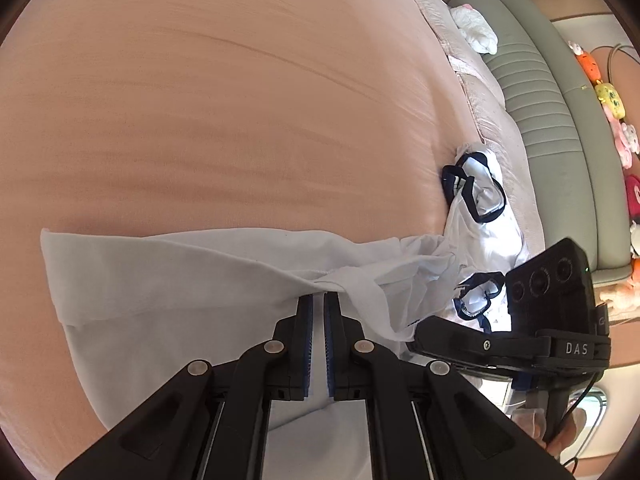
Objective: Fold clothes
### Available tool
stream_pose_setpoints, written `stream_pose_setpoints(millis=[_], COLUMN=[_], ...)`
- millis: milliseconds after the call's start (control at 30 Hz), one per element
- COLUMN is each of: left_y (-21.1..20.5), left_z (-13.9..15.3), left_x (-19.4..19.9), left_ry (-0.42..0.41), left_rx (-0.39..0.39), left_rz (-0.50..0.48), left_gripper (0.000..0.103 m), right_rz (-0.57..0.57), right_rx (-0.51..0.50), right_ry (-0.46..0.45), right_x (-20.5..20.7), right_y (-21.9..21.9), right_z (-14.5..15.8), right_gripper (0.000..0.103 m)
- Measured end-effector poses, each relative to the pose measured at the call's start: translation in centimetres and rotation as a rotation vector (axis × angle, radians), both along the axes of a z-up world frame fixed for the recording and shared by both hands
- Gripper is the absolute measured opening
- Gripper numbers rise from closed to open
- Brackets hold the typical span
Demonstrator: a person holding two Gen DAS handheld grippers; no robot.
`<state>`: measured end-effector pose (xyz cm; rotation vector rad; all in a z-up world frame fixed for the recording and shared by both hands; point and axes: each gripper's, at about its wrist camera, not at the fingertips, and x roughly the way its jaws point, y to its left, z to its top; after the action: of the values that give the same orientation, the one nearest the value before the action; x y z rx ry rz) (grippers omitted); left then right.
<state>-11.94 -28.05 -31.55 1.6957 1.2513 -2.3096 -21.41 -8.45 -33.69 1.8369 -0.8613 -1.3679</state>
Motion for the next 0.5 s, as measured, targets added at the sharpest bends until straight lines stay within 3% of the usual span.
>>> stream_pose_setpoints(millis=[100, 167, 300, 500], left_y=[-0.4, -0.6, -1.0, -1.3], left_z=[-0.8, -1.1, -1.6, -1.3], left_x=[-0.3, -0.5, -0.7, -0.6], left_ry=[-0.036, -0.044, -0.054, -0.067], left_rx=[0.006, 0.017, 0.042, 0.044], left_rz=[-0.010, -0.015, -0.011, -0.017], left_gripper=[0.004, 0.004, 0.004, 0.004], right_rz=[-0.106, -0.117, -0.047, 0.002], right_rx=[-0.047, -0.058, 0.022, 0.039], right_ry=[-0.112, -0.156, -0.138, -0.165], right_x=[1.0, 1.8, 2.9, 3.6], right_y=[1.2, 1.4, 0.9, 1.0], right_z=[-2.2, -3.2, -3.5, -2.8], right_gripper=[0.002, 0.002, 0.002, 0.002])
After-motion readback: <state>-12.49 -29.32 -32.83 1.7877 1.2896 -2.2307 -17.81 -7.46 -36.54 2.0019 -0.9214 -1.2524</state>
